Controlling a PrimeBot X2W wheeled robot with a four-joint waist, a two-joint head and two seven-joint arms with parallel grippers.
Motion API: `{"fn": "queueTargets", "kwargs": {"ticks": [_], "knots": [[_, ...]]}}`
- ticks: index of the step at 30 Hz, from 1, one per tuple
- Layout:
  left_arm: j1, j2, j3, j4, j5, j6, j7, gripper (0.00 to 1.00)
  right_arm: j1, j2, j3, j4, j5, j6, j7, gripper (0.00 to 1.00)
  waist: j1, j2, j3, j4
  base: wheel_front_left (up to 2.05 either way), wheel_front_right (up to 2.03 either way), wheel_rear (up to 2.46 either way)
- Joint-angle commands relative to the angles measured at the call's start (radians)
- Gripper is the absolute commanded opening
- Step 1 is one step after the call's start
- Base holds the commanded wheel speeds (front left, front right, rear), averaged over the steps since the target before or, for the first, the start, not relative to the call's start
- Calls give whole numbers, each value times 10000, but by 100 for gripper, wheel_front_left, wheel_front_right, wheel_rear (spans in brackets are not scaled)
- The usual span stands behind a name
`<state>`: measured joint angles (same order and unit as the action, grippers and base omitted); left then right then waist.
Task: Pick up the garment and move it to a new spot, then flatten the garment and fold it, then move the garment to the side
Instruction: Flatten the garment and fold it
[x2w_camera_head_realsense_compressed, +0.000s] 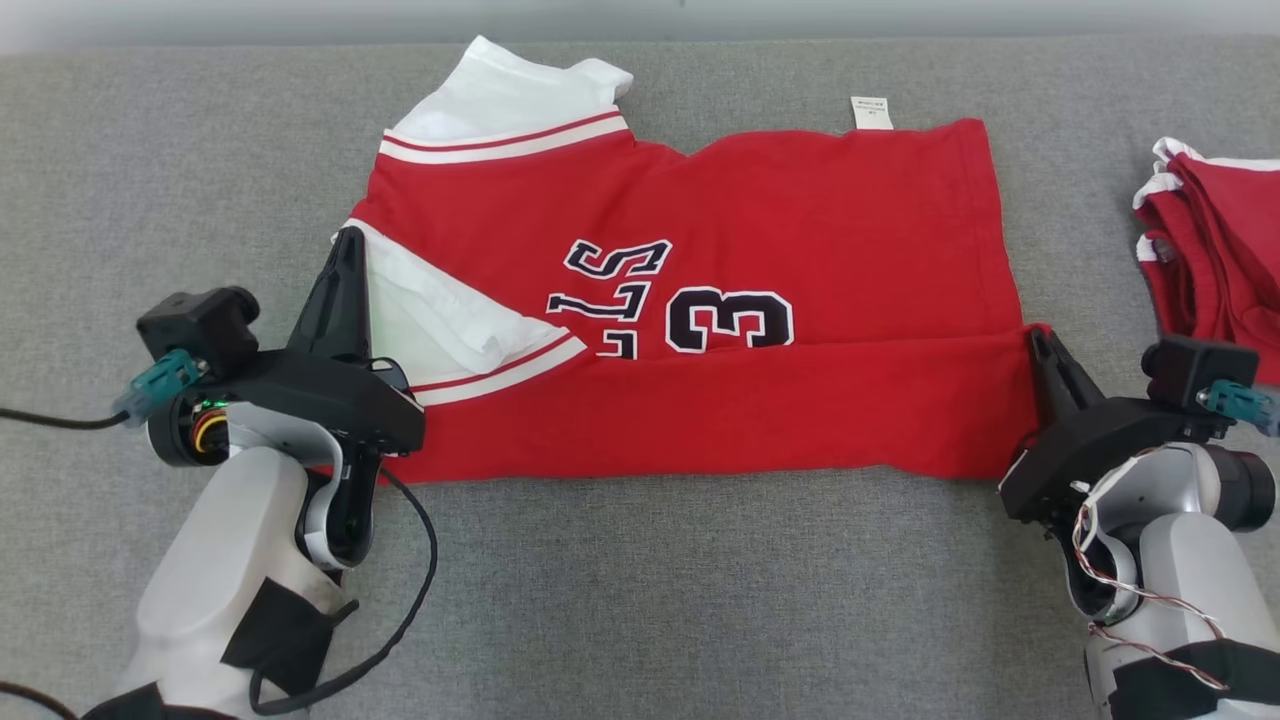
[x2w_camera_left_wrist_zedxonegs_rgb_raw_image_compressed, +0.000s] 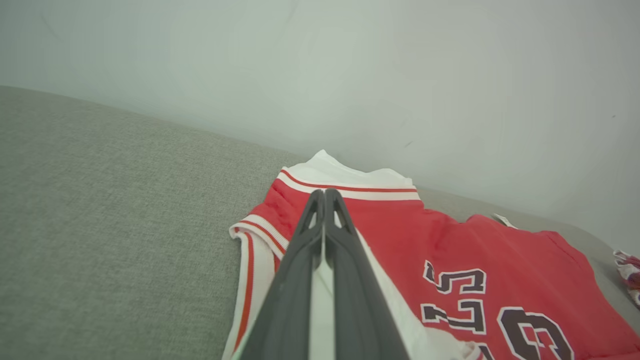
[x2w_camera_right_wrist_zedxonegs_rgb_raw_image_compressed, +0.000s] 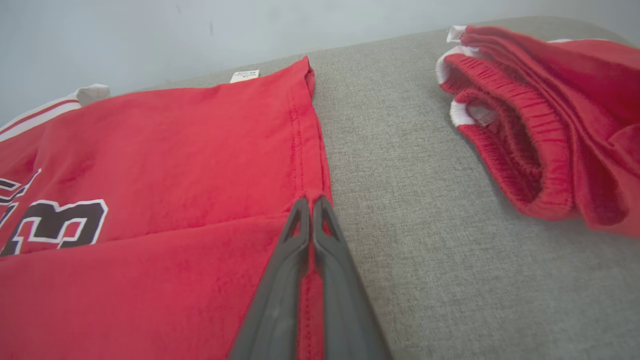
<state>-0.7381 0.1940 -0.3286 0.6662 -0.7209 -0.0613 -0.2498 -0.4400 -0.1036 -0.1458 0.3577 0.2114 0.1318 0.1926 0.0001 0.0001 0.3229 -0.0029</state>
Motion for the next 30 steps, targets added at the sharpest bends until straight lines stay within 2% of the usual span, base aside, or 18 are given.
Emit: {"fn": "queueTargets", "kwargs": {"ticks": [1,2,3,4,11,15,19,21,24,30], "knots": [[-103,17,-67,77,140,25,-69,0,-143,45,16,23,19,-22,-52,0,-1,-1,12,-7,0,0,0],[-189,43,-108,194,240,78,-74,0,-164,53,25,44,45,-22,-113,4,-1,-1,28,-14,0,0,0],[-284,60,-110,258,327,110,-95,49,-196,60,32,101,39,-22,-131,80,-1,-1,45,-18,0,0,0],[-343,59,-98,319,373,196,-104,100,-233,70,2,172,-4,-22,-157,100,-1,-1,56,-23,0,0,0],[7,328,227,1,1175,536,-165,100,-110,116,-276,162,-82,-22,-328,100,-1,-1,-148,-11,0,0,0],[1059,672,489,-723,1631,806,-154,100,391,143,-570,-453,18,-23,17,100,-1,-1,-439,28,0,0,0],[2679,1031,228,-1630,2224,1014,-147,100,1123,226,-933,-1452,27,-23,366,100,-1,-1,-746,102,0,0,0],[3289,1131,143,-1956,2189,1125,19,100,1540,294,-1101,-1921,-10,-23,619,100,-1,-1,-868,166,0,0,0],[4011,902,220,-2415,1733,1065,250,100,2019,380,-1327,-2455,-75,-23,941,100,-1,-1,-995,242,0,0,0],[4207,726,275,-2364,1402,1330,577,100,2434,509,-1442,-2847,-59,-23,1433,100,-1,-1,-1026,213,0,0,0]]}}
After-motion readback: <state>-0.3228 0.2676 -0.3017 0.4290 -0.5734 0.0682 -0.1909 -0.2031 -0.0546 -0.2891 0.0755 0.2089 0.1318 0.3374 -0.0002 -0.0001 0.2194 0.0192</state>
